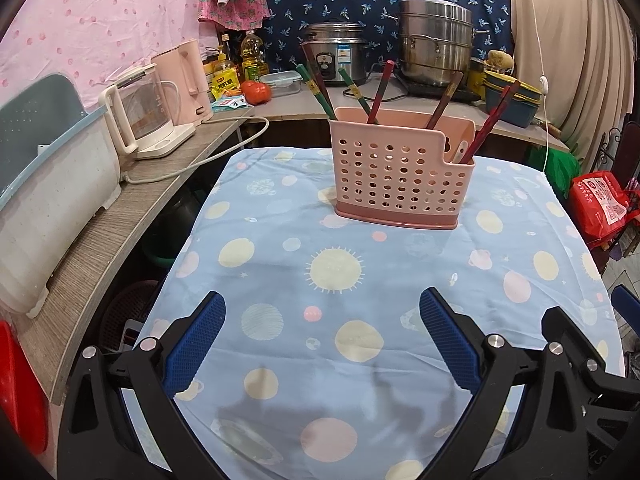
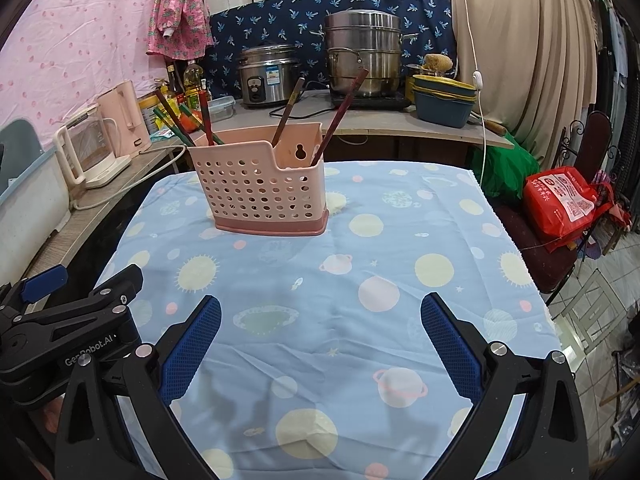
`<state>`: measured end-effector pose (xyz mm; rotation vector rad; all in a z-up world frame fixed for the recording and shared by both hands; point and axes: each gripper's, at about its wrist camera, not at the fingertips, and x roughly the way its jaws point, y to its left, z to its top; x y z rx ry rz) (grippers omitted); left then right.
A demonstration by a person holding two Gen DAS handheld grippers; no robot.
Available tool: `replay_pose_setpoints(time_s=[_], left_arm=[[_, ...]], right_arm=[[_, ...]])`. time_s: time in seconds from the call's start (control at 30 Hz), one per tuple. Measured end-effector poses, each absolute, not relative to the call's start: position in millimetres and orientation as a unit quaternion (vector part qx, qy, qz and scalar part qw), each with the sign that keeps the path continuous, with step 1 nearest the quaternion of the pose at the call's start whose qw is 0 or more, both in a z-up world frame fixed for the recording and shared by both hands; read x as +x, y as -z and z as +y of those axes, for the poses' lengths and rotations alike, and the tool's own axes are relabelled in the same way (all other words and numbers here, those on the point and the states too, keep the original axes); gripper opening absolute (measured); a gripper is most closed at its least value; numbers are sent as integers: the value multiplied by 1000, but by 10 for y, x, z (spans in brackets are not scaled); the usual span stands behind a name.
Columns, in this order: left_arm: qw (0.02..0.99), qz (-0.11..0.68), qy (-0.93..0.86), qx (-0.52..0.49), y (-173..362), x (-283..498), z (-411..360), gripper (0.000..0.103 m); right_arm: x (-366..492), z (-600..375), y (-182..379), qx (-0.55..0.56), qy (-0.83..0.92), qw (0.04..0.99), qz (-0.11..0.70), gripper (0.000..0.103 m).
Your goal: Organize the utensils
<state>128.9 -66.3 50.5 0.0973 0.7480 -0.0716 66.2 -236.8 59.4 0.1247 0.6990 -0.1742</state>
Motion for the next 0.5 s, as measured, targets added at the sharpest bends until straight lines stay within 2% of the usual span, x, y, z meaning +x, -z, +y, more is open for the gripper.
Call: replay_pose_setpoints(time_s=[0.5], left_arm=[[929, 366, 34, 45, -514, 1318, -651, 93]], right_arm=[[668, -2368, -600, 61, 85, 933, 343, 96]])
